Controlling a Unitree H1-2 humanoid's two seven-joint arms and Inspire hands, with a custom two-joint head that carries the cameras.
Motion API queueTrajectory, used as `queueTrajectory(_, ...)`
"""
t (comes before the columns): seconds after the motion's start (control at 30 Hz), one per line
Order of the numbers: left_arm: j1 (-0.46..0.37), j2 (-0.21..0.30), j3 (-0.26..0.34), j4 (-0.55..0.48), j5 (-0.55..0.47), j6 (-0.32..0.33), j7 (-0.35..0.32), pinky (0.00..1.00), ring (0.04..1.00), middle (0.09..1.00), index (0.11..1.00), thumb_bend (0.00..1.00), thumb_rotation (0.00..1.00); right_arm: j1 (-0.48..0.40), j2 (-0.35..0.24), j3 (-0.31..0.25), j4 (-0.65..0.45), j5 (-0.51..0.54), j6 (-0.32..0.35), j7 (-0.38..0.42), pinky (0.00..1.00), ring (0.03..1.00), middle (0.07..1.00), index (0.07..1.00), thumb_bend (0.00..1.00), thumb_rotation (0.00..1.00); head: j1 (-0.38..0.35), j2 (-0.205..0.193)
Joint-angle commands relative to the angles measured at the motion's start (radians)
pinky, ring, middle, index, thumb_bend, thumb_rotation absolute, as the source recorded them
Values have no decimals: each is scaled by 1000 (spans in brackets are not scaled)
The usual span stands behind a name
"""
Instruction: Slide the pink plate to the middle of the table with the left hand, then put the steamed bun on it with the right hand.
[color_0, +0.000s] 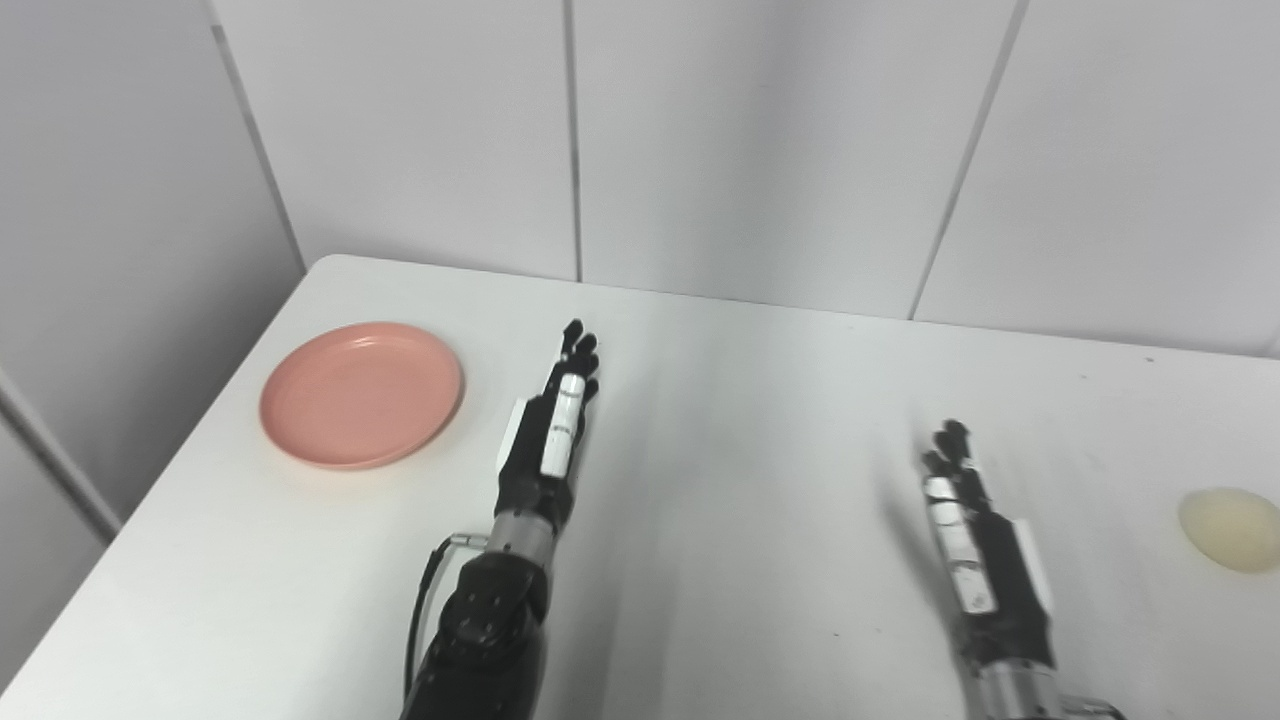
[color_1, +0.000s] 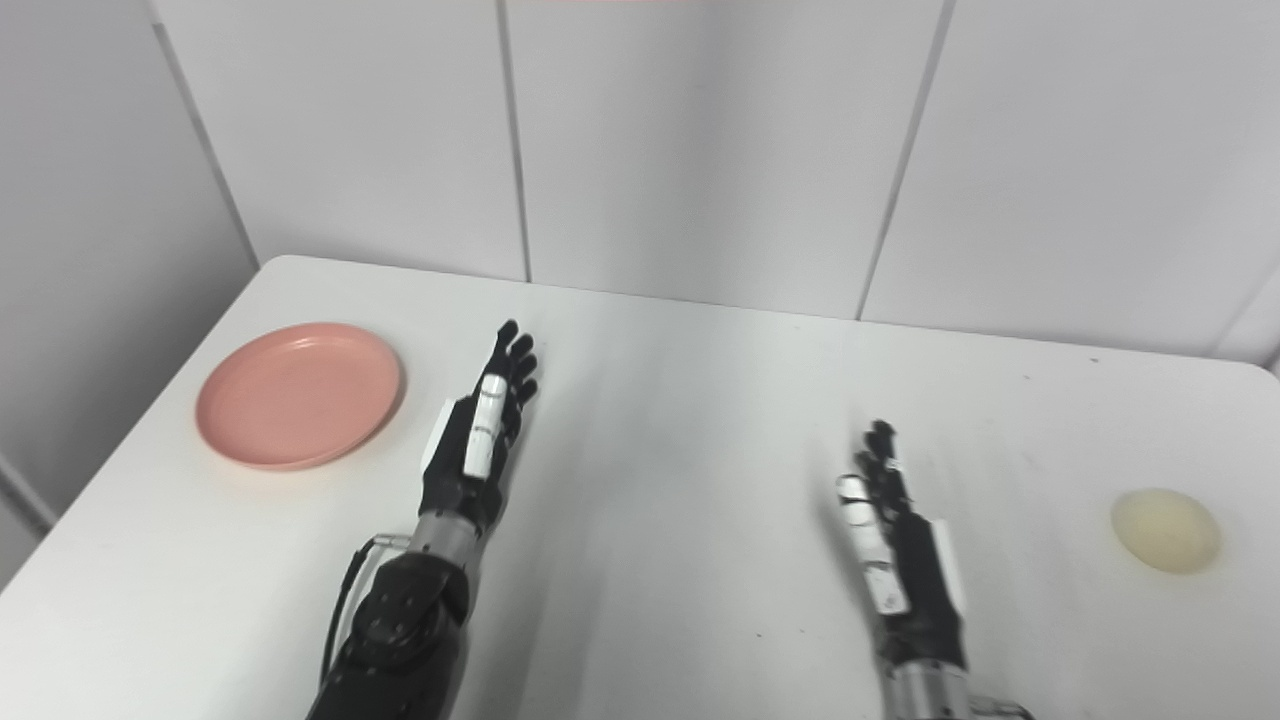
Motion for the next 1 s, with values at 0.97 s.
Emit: queueTrajectory(0.97, -179, 360, 356, 138, -128, -75, 190, 794, 729, 725, 745, 772, 1000, 18, -25, -30, -2, 62, -19, 44, 1000, 989, 983, 999, 466, 909, 81, -35)
